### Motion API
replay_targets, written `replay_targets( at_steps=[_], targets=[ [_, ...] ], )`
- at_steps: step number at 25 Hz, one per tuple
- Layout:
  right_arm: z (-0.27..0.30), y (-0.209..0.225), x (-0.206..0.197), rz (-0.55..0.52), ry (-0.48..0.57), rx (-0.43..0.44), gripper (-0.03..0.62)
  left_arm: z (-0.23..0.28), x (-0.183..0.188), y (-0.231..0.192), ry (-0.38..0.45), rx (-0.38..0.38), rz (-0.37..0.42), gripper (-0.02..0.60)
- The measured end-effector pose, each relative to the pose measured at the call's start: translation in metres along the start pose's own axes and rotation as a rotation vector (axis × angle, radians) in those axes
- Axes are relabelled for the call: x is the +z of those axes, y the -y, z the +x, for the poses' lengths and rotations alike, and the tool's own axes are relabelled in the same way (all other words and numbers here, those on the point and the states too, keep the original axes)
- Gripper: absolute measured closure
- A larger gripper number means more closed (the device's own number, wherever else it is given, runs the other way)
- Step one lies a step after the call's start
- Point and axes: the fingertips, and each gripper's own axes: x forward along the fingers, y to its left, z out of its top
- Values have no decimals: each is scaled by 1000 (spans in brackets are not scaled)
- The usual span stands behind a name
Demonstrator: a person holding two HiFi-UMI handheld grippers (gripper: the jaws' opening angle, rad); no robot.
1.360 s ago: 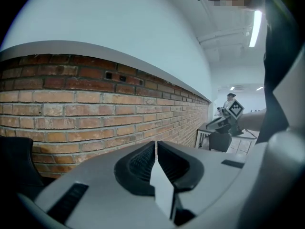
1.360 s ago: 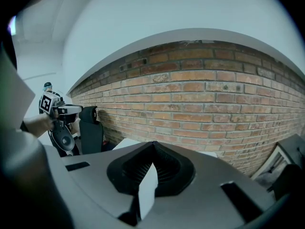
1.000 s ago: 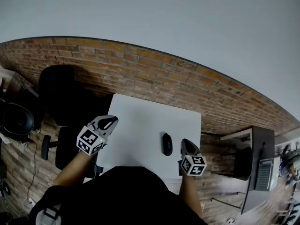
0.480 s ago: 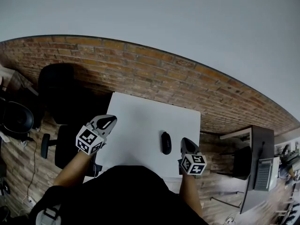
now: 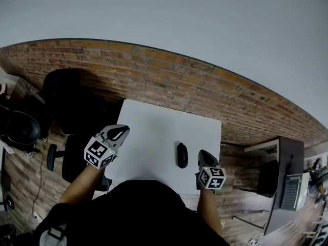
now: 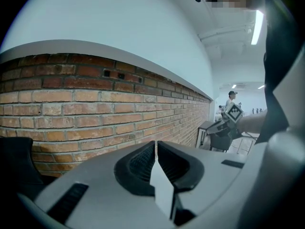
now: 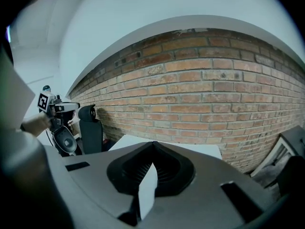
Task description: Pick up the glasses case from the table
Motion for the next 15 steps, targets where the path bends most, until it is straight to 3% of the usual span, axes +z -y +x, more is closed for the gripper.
replay_targets(
  at_steps=[15],
  targets=[
    [29,18,-44,-1,-102,56,579,10,0,13,-45,29,2,557]
  ],
)
